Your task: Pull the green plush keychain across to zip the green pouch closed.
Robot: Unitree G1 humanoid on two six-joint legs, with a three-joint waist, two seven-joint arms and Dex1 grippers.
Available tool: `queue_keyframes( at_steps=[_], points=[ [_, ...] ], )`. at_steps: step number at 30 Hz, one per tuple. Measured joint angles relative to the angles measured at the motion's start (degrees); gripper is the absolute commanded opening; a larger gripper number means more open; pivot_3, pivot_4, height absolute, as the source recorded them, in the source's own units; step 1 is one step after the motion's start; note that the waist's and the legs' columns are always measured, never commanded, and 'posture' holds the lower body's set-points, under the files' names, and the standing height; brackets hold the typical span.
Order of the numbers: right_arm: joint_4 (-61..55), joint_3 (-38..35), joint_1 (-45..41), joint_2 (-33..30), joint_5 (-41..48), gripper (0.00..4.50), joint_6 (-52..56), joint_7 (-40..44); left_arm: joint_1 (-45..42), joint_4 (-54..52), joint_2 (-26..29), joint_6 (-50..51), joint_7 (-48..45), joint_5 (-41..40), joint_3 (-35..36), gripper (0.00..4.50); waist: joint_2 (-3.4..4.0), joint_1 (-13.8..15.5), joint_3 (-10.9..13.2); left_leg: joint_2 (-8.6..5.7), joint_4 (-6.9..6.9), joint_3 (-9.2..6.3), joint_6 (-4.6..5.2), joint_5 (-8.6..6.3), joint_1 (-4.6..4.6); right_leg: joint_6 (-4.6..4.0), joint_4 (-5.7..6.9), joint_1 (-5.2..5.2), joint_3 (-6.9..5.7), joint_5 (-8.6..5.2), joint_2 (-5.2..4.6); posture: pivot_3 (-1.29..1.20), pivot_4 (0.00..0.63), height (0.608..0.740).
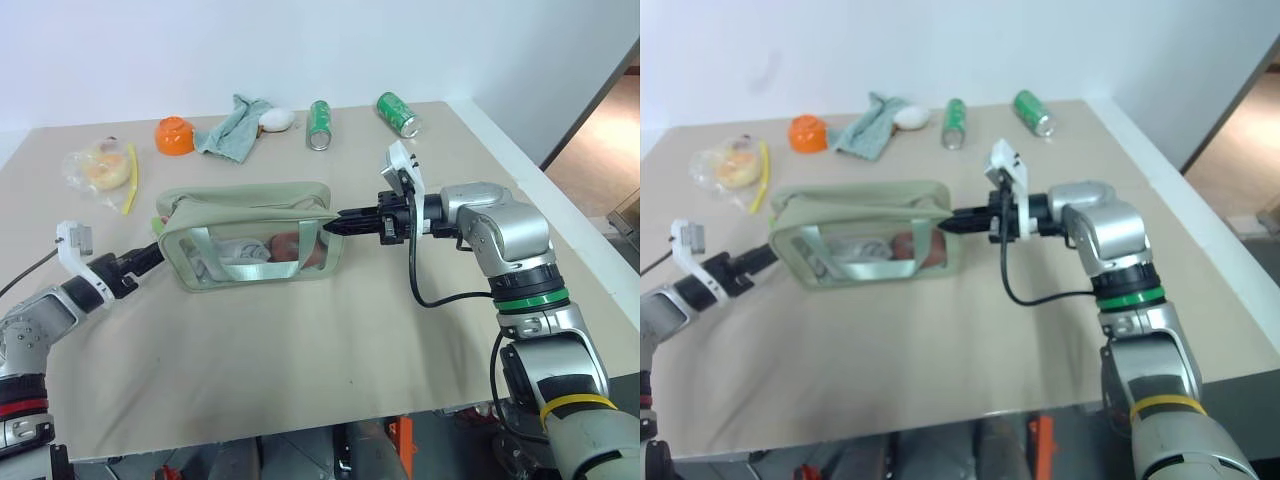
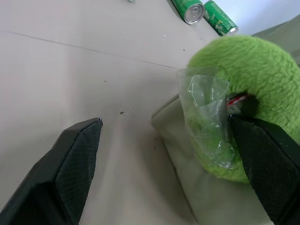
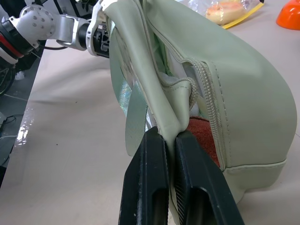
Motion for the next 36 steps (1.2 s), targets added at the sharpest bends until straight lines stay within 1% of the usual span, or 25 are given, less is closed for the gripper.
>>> queue_keyframes(
  at_steps=[3, 5, 7, 8, 10, 14, 16, 22, 26, 29, 31, 36],
  points=[
    [-0.1, 0.0, 0.0, 0.0, 0.1, 0.00, 0.1, -0.3, -0.4, 0.0, -1.4, 1.1, -0.3, -0.9, 0.0, 2.35, 0.00, 0.0, 0.0, 0.00, 0.00, 0.00, 0.00, 0.00, 0.00, 0.00, 0.00, 0.00, 0.00, 0.00, 0.00, 0.00, 0.150, 0.740],
    [-0.1, 0.0, 0.0, 0.0, 0.3, 0.00, 0.2, -0.5, -0.4, 0.0, -1.5, 1.5, -0.3, -1.5, 0.1, 1.59, 0.00, 0.0, 0.0, 0.00, 0.00, -0.01, 0.00, 0.00, 0.00, 0.00, 0.00, 0.00, 0.00, 0.00, 0.00, 0.00, 0.150, 0.740],
    [-0.1, 0.0, 0.0, 0.0, 0.4, 0.00, 0.3, -0.7, -0.4, -0.1, -1.6, 1.8, -0.3, -1.9, 0.3, 0.95, 0.00, 0.0, 0.0, 0.00, 0.00, 0.00, 0.00, 0.00, 0.00, 0.00, 0.00, 0.00, 0.00, 0.00, 0.00, 0.00, 0.150, 0.740],
    [-0.1, 0.0, 0.0, 0.0, 0.4, 0.00, 0.3, -0.8, -0.4, -0.2, -1.6, 1.8, -0.2, -1.9, 0.3, 0.52, 0.00, 0.0, 0.0, 0.00, 0.01, 0.00, 0.00, 0.00, 0.00, 0.00, 0.00, 0.01, 0.00, 0.00, 0.00, 0.00, 0.150, 0.740],
    [-0.1, 0.0, 0.0, 0.0, 0.4, 0.00, 0.3, -0.9, -0.4, -0.2, -1.8, 1.8, 0.0, -2.0, 0.4, 0.02, 0.00, 0.0, 0.0, 0.00, 0.02, 0.00, 0.00, 0.00, 0.00, 0.01, 0.00, 0.01, 0.00, 0.01, 0.00, 0.00, 0.150, 0.740],
    [-0.1, 0.0, 0.0, 0.0, 0.5, 0.00, 0.3, -1.0, -0.4, -0.2, -2.4, 1.3, 0.1, -2.0, 0.7, 0.02, 0.00, 0.0, 0.0, 0.00, 0.02, 0.00, 0.00, 0.00, 0.00, 0.01, 0.00, 0.01, 0.00, 0.01, 0.00, 0.00, 0.150, 0.740],
    [-0.1, 0.0, 0.0, 0.0, 0.5, 0.00, 0.2, -1.0, -0.9, -0.1, -2.9, -0.9, 1.2, -1.2, 1.1, 0.02, -0.01, 0.0, 0.0, 0.00, 0.02, -0.01, 0.00, 0.00, 0.00, 0.00, 0.00, 0.01, 0.00, 0.01, 0.00, 0.00, 0.150, 0.740],
    [0.1, 0.0, 0.0, 0.3, 0.5, 0.00, 0.0, -1.1, -9.0, 0.7, -1.9, -5.8, 5.0, 0.3, 3.4, 0.02, -0.05, 0.0, 0.0, 0.00, 0.05, 0.00, 0.01, 0.01, 0.00, 0.01, 0.00, 0.02, 0.00, 0.05, 0.01, 0.00, 0.150, 0.740],
    [0.3, 0.0, 0.0, 0.5, 0.4, 0.00, -0.4, -1.2, -17.5, 2.3, 0.2, -9.2, 6.3, 3.1, 3.1, 0.02, -0.08, 0.0, 0.0, 0.00, 0.05, 0.00, 0.01, 0.02, 0.00, 0.02, 0.00, 0.03, 0.01, 0.06, 0.02, 0.00, 0.150, 0.740],
    [0.4, 0.0, 0.0, 0.6, 0.4, 0.00, -0.5, -1.2, -21.4, 1.7, 1.0, -9.8, 5.8, 4.3, 1.3, 0.02, -0.07, -0.1, 0.0, 0.00, 0.03, 0.04, 0.01, 0.02, 0.05, 0.02, 0.00, 0.03, 0.07, 0.06, 0.02, 0.00, 0.150, 0.740],
    [0.5, 0.0, 0.0, 0.6, 0.4, 0.00, -0.7, -1.4, -22.6, -0.1, 1.0, -9.9, 4.1, 4.9, -1.7, 0.02, -0.08, -0.1, 0.0, 0.00, 0.03, 0.04, 0.01, 0.02, 0.05, 0.02, 0.00, 0.03, 0.07, 0.06, 0.02, 0.00, 0.150, 0.740],
    [0.5, 0.0, 0.0, 0.7, 0.4, 0.00, -0.9, -2.1, -25.2, -8.7, 1.1, -9.0, -2.3, 5.5, -9.4, 0.02, -0.08, -0.1, 0.0, 0.00, 0.03, 0.05, 0.00, 0.02, 0.06, 0.02, 0.00, 0.03, 0.10, 0.06, 0.03, 0.00, 0.150, 0.740]
  ],
)
